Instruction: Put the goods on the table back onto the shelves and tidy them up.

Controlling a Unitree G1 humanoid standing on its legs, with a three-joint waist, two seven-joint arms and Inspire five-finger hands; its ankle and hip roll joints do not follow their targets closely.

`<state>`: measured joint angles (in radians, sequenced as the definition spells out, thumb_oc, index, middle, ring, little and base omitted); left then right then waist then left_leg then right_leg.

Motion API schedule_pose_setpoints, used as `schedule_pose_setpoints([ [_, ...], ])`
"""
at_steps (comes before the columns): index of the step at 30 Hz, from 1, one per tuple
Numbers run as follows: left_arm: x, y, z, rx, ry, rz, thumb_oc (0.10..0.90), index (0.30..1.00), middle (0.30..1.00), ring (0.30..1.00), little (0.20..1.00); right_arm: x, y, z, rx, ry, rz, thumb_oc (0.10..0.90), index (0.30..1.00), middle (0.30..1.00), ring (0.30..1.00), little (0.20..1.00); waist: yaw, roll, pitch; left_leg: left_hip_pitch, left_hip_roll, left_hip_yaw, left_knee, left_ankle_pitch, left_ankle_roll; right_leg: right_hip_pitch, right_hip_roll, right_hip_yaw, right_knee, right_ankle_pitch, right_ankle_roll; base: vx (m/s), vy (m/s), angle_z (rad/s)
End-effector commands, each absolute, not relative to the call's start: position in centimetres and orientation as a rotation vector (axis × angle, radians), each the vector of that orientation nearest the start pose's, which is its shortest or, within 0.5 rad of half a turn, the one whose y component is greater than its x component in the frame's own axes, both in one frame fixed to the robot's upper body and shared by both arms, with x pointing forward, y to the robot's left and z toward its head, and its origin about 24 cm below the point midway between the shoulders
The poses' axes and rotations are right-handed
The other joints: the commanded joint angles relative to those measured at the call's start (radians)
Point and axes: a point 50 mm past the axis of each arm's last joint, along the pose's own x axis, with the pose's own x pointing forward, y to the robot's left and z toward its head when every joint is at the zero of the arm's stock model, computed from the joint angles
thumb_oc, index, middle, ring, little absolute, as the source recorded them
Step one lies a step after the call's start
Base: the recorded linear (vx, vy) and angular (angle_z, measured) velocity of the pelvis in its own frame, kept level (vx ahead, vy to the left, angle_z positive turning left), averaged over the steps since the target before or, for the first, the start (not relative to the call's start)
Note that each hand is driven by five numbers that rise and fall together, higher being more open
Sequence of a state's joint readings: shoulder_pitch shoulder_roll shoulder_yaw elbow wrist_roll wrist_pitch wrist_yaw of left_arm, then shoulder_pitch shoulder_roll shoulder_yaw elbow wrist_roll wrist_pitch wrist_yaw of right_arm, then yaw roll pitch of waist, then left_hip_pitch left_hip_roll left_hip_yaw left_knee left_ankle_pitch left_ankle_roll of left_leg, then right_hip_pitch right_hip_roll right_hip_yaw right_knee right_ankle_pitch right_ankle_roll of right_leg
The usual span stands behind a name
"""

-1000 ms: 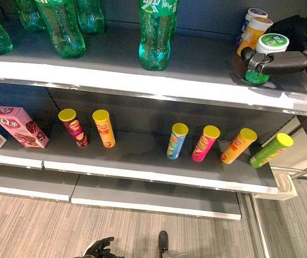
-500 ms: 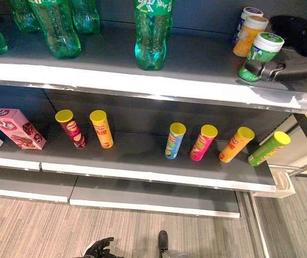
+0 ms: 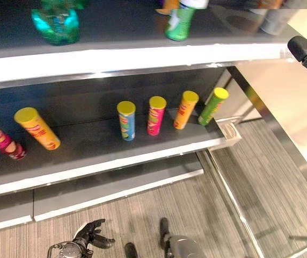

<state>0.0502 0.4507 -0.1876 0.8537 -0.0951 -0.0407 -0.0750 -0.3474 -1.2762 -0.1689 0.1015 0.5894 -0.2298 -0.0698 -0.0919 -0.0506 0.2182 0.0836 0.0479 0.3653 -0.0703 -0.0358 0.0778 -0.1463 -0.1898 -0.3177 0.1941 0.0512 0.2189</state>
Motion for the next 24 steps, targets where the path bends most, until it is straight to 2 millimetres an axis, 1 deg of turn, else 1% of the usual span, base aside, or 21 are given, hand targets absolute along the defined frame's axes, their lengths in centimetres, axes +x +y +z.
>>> schedule_pose_setpoints([
  [1, 14.2, 28.8, -10.7, 0.397, 0.882, -0.003, 0.8, 0.9, 0.9, 0.9, 0.9, 22.2, -32.9, 38.3, -0.638, -0.984, -0.373, 0.8, 0.9, 0.9, 0.9, 0.9, 0.072, -0.018, -0.093, -0.034, 0.035, -0.035, -0.017, 0.002, -0.1, 0.137, -0.059, -0.027, -0.047, 0.004, -0.035, -0.02, -0.135, -1.08],
  [2, 13.9, 29.1, -10.7, 0.398, 0.89, 0.007, 0.8, 0.9, 0.9, 0.9, 0.9, 22.3, -33.0, 38.2, -0.644, -0.983, -0.388, 0.8, 0.9, 0.9, 0.9, 0.9, 0.084, -0.023, -0.107, -0.03, 0.047, -0.018, -0.017, -0.015, -0.107, 0.161, -0.095, -0.044, -0.044, 0.018, -0.01, -0.03, -0.14, -1.28],
  [3, 13.8, 29.2, -10.7, 0.396, 0.896, 0.011, 0.8, 0.9, 0.9, 0.9, 0.9, 22.6, -32.9, 37.9, -0.642, -0.97, -0.389, 0.8, 0.9, 0.9, 0.9, 0.9, 0.093, -0.029, -0.112, -0.032, 0.051, 0.003, -0.017, -0.012, -0.107, 0.174, -0.119, -0.063, -0.046, 0.044, -0.004, -0.02, -0.177, -1.34],
  [5, 13.3, 29.6, -10.9, 0.392, 0.913, 0.032, 0.8, 0.9, 0.9, 0.9, 0.9, 23.1, -33.0, 37.2, -0.646, -0.94, -0.397, 0.8, 0.9, 0.9, 0.9, 0.9, 0.107, -0.055, -0.13, -0.037, 0.057, 0.049, -0.017, -0.009, -0.112, 0.204, -0.163, -0.096, -0.068, 0.114, 0.029, -0.06, -0.181, -1.23],
  [6, 13.0, 29.8, -10.9, 0.393, 0.919, 0.038, 0.8, 0.9, 0.9, 0.9, 0.9, 23.1, -33.2, 37.1, -0.65, -0.931, -0.406, 0.8, 0.9, 0.9, 0.9, 0.9, 0.111, -0.065, -0.138, -0.035, 0.059, 0.063, -0.017, -0.009, -0.116, 0.21, -0.17, -0.103, -0.09, 0.134, 0.035, 0.0, -0.208, -1.06],
  [8, 12.6, 30.0, -11.0, 0.394, 0.935, 0.047, 0.8, 0.9, 0.9, 0.9, 0.9, 22.9, -33.6, 36.6, -0.654, -0.915, -0.433, 0.8, 0.9, 0.9, 0.9, 0.9, 0.116, -0.079, -0.149, -0.028, 0.074, 0.085, -0.012, -0.005, -0.129, 0.229, -0.159, -0.12, -0.15, 0.145, 0.043, 0.01, -0.262, -0.84],
  [9, 12.5, 29.9, -11.1, 0.389, 0.937, 0.053, 0.8, 0.9, 0.9, 0.9, 0.9, 22.8, -33.7, 36.3, -0.647, -0.912, -0.437, 0.8, 0.9, 0.9, 0.9, 0.9, 0.116, -0.087, -0.155, -0.025, 0.083, 0.096, -0.01, 0.0, -0.139, 0.242, -0.143, -0.12, -0.195, 0.139, 0.043, 0.0, -0.324, -0.75],
  [10, 12.4, 29.9, -11.2, 0.387, 0.94, 0.061, 0.8, 0.9, 0.9, 0.9, 0.9, 22.6, -34.0, 36.1, -0.625, -0.923, -0.452, 0.8, 0.9, 0.9, 0.9, 0.9, 0.116, -0.093, -0.16, -0.015, 0.095, 0.103, -0.009, 0.008, -0.152, 0.256, -0.112, -0.119, -0.249, 0.108, 0.043, 0.03, -0.389, -0.62],
  [11, 12.4, 29.6, -11.4, 0.384, 0.945, 0.057, 0.8, 0.9, 0.9, 0.9, 0.9, 22.2, -34.5, 35.7, -0.597, -0.916, -0.467, 0.8, 0.9, 0.9, 0.9, 0.9, 0.106, -0.093, -0.159, -0.01, 0.123, 0.099, -0.006, 0.03, -0.173, 0.268, -0.073, -0.103, -0.275, 0.051, 0.035, 0.04, -0.378, -0.71],
  [12, 12.4, 29.5, -11.4, 0.38, 0.943, 0.057, 0.8, 0.9, 0.9, 0.9, 0.9, 21.9, -34.7, 35.6, -0.586, -0.925, -0.474, 0.8, 0.9, 0.9, 0.9, 0.9, 0.1, -0.091, -0.159, -0.004, 0.137, 0.096, -0.007, 0.04, -0.183, 0.269, -0.055, -0.093, -0.277, 0.03, 0.027, 0.03, -0.323, -0.53],
  [15, 12.7, 29.1, -11.5, 0.375, 0.939, 0.046, 0.8, 0.9, 0.9, 0.9, 0.9, 21.4, -34.9, 35.2, -0.561, -0.934, -0.472, 0.8, 0.9, 0.9, 0.9, 0.9, 0.082, -0.077, -0.153, -0.001, 0.183, 0.09, -0.007, 0.074, -0.212, 0.272, 0.0, -0.079, -0.279, -0.014, -0.004, -0.01, -0.225, -0.2],
  [16, 12.7, 29.1, -11.4, 0.375, 0.939, 0.045, 0.8, 0.9, 0.9, 0.9, 0.9, 21.3, -34.9, 35.2, -0.562, -0.934, -0.473, 0.8, 0.9, 0.9, 0.9, 0.9, 0.083, -0.077, -0.152, -0.001, 0.184, 0.089, -0.007, 0.074, -0.213, 0.272, 0.001, -0.079, -0.279, -0.014, -0.005, -0.05, -0.255, -0.14],
  [17, 12.8, 29.0, -11.4, 0.371, 0.931, 0.041, 0.8, 0.9, 0.9, 0.9, 0.9, 21.2, -34.7, 35.2, -0.562, -0.942, -0.456, 0.8, 0.9, 0.9, 0.9, 0.9, 0.071, -0.066, -0.147, -0.003, 0.219, 0.088, -0.006, 0.101, -0.231, 0.272, 0.036, -0.067, -0.281, -0.044, -0.024, -0.04, -0.163, -0.07],
  [18, 12.8, 29.0, -11.4, 0.371, 0.931, 0.041, 0.8, 0.9, 0.9, 0.9, 0.9, 21.1, -34.7, 35.2, -0.562, -0.942, -0.456, 0.8, 0.9, 0.9, 0.9, 0.9, 0.072, -0.066, -0.147, -0.003, 0.219, 0.088, -0.006, 0.101, -0.232, 0.272, 0.037, -0.067, -0.281, -0.044, -0.025, -0.07, -0.309, 0.06],
  [19, 12.7, 28.9, -11.5, 0.369, 0.937, 0.036, 0.8, 0.9, 0.9, 0.9, 0.9, 21.1, -34.6, 35.2, -0.551, -0.95, -0.444, 0.8, 0.9, 0.9, 0.9, 0.9, 0.063, -0.058, -0.144, -0.001, 0.244, 0.091, -0.004, 0.118, -0.241, 0.268, 0.062, -0.056, -0.281, -0.065, -0.038, -0.06, -0.232, 0.16],
  [21, 12.7, 28.6, -11.6, 0.366, 0.937, 0.029, 0.8, 0.9, 0.9, 0.9, 0.9, 21.0, -34.4, 35.2, -0.545, -0.962, -0.431, 0.8, 0.9, 0.9, 0.9, 0.9, 0.057, -0.046, -0.136, -0.002, 0.273, 0.093, 0.0, 0.144, -0.255, 0.268, 0.094, -0.045, -0.281, -0.087, -0.057, -0.07, -0.257, 0.01],
  [23, 12.5, 28.6, -11.7, 0.367, 0.944, 0.025, 0.8, 0.9, 0.9, 0.9, 0.9, 20.8, -34.4, 35.2, -0.528, -0.979, -0.427, 0.8, 0.9, 0.9, 0.9, 0.9, 0.052, -0.04, -0.131, -0.003, 0.298, 0.096, 0.024, 0.151, -0.262, 0.272, 0.118, -0.039, -0.281, -0.1, -0.071, -0.02, -0.197, -0.26],
  [24, 12.4, 28.5, -11.7, 0.369, 0.945, 0.02, 0.8, 0.9, 0.9, 0.9, 0.9, 20.7, -34.3, 35.2, -0.521, -0.986, -0.416, 0.8, 0.9, 0.9, 0.9, 0.9, 0.053, -0.038, -0.125, -0.009, 0.308, 0.092, 0.054, 0.145, -0.263, 0.274, 0.128, -0.031, -0.281, -0.107, -0.079, -0.03, -0.178, -0.12],
])
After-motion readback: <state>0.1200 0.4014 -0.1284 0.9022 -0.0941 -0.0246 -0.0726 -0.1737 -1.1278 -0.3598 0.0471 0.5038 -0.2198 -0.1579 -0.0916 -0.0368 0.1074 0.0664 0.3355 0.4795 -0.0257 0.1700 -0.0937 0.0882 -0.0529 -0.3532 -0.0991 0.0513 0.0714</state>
